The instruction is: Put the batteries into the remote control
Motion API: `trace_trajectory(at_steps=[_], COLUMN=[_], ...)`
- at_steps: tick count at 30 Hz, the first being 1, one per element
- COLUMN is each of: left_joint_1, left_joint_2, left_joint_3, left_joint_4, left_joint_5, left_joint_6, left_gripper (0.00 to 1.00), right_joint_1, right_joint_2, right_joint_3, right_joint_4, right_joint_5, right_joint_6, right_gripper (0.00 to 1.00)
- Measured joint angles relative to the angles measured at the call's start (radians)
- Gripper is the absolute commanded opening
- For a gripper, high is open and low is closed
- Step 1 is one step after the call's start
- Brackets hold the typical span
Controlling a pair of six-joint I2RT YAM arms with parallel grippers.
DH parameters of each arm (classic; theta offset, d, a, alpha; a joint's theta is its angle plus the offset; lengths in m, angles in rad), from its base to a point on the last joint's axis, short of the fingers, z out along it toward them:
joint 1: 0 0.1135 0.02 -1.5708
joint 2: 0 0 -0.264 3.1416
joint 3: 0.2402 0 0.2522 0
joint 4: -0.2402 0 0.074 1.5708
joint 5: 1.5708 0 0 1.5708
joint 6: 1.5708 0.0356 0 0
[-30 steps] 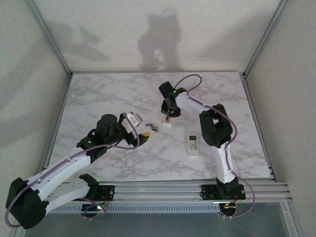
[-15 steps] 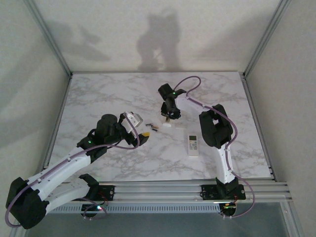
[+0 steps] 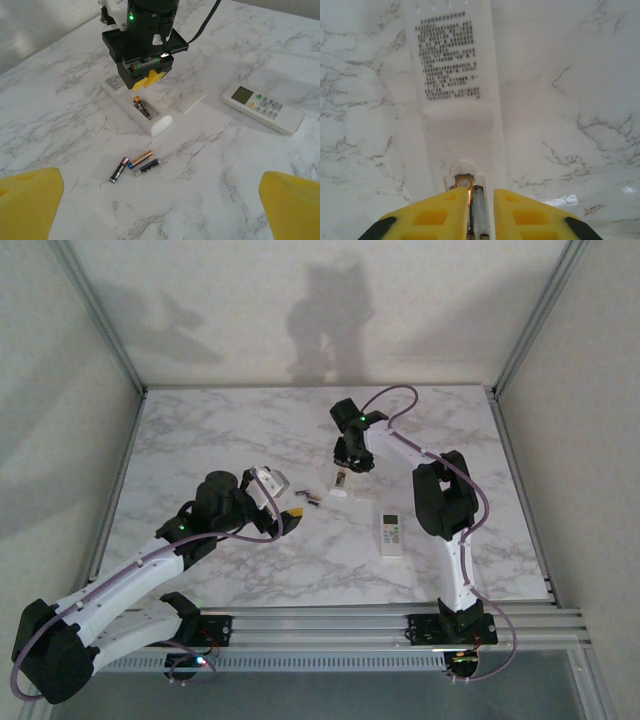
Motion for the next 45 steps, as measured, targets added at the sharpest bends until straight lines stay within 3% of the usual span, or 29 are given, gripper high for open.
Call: trace_trajectory(at_steps=[45], left_joint_1=[0.0], left_joint_2=[0.014], left_joint_3=[0.004], left_joint_4=[-0.023], left_joint_5=[0.0], left_joint_6=[0.0], left_gripper=[0.99], right_joint_1=[0.007], right_joint_2=[0.042], right_joint_3=[-0.032], right_joint_4=[0.082], right_joint_5=[-0.052], right_joint_6=[0.024], right_gripper=[0.12])
